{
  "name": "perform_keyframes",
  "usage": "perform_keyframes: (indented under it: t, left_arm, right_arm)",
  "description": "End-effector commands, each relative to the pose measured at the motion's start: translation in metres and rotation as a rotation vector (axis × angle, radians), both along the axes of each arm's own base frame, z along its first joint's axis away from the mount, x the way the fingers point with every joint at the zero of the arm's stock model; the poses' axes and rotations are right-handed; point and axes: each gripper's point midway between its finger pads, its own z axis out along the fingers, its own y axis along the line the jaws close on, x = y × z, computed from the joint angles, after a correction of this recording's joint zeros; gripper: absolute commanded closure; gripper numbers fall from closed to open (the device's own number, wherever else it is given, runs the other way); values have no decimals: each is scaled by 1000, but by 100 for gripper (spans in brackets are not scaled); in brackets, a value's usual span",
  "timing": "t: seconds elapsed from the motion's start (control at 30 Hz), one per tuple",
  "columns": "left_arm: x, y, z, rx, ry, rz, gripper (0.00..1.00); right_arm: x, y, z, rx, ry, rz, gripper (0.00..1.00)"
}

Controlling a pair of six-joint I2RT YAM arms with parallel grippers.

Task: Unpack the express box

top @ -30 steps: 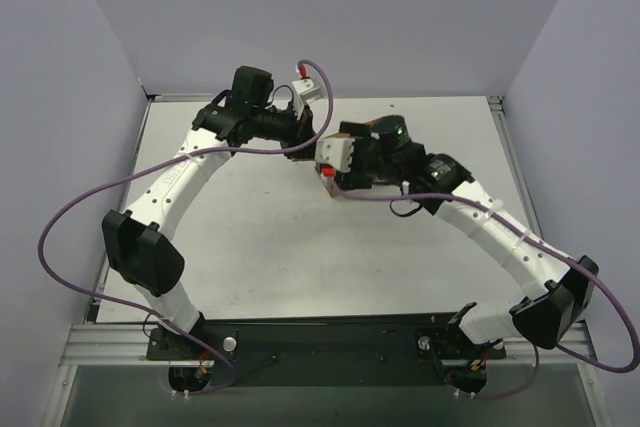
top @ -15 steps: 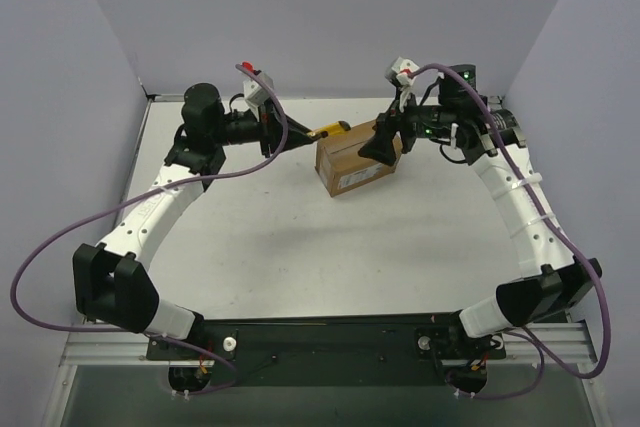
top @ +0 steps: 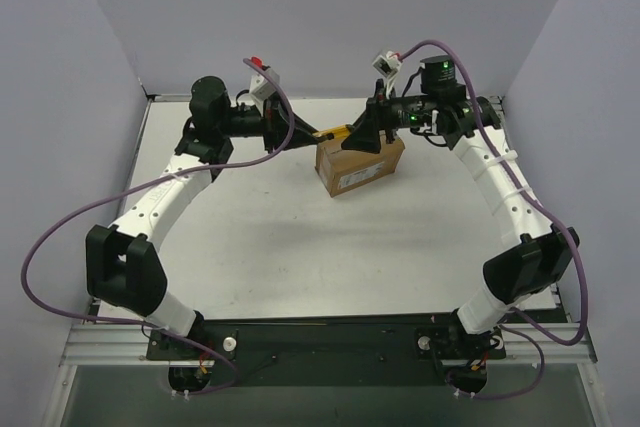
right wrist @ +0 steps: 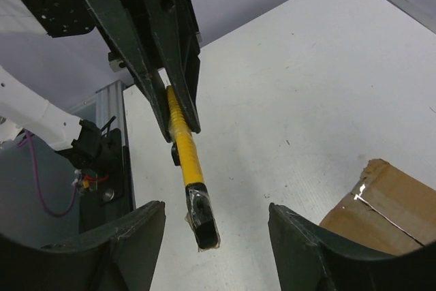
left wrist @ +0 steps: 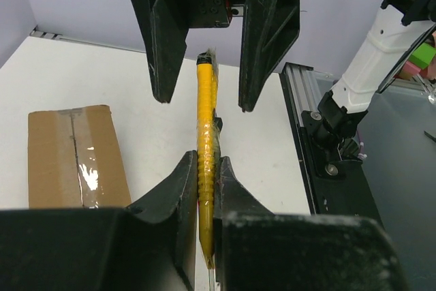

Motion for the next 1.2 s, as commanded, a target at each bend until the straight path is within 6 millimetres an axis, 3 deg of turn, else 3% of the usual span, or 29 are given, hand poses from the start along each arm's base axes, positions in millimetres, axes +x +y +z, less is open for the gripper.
perform_keyframes:
  t: [0.0, 0.13, 0.23, 0.37, 0.4, 0.43, 0.47, 0.5, 0.53, 0.57, 0.6, 0.63, 0.7, 0.8, 0.97, 1.17]
  left_arm:
    - [-10, -2, 24, -24, -91, -76, 100]
    - [-10, -4, 23, -19, -83, -110, 100]
    - [-11, -6, 21, -16, -73, -137, 100]
    - [-8, -7, 17, -13, -55, -143, 100]
    - [-5, -8, 16, -12, -51, -140, 100]
    - [0, -8, 15, -10, -47, -114, 99]
    - [5, -7, 15, -11, -55, -86, 85]
    - [6, -4, 19, -12, -77, -63, 65]
    - [10, 0, 14, 10, -99, -35, 57]
    - [19, 2, 13, 30, -116, 32, 52]
    - [24, 6, 14, 62, -249, 65, 45]
    - [19, 7, 4, 122, -208, 77, 43]
    - [26, 11, -2, 191, -301, 128, 41]
    - [22, 13, -15, 218, -285, 124, 34]
    - [8, -1, -24, 207, -287, 71, 31]
    - [10, -11, -34, 208, -248, 23, 32]
  right_arm:
    - [-19, 21, 20, 73, -26, 127, 42]
    - [-20, 28, 18, 71, -28, 143, 55]
    - [-15, 30, 25, 73, -57, 137, 68]
    - [-17, 30, 33, 77, -87, 143, 93]
    - [-16, 28, 33, 71, -95, 133, 95]
    - [-17, 26, 31, 58, -94, 128, 98]
    - [-18, 22, 31, 31, -144, 130, 100]
    - [-19, 17, 28, -9, -193, 138, 100]
    - [-25, 7, 19, -91, -191, 129, 100]
    - [-24, 0, 14, -160, -305, 163, 100]
    - [-23, -7, 6, -229, -334, 157, 100]
    - [-27, -18, -9, -323, -324, 156, 100]
    - [-29, -27, -12, -390, -402, 198, 100]
    - [-33, -30, -9, -410, -428, 198, 100]
    - [-38, -22, -11, -432, -438, 219, 100]
    - [-34, -14, -11, -432, -427, 211, 100]
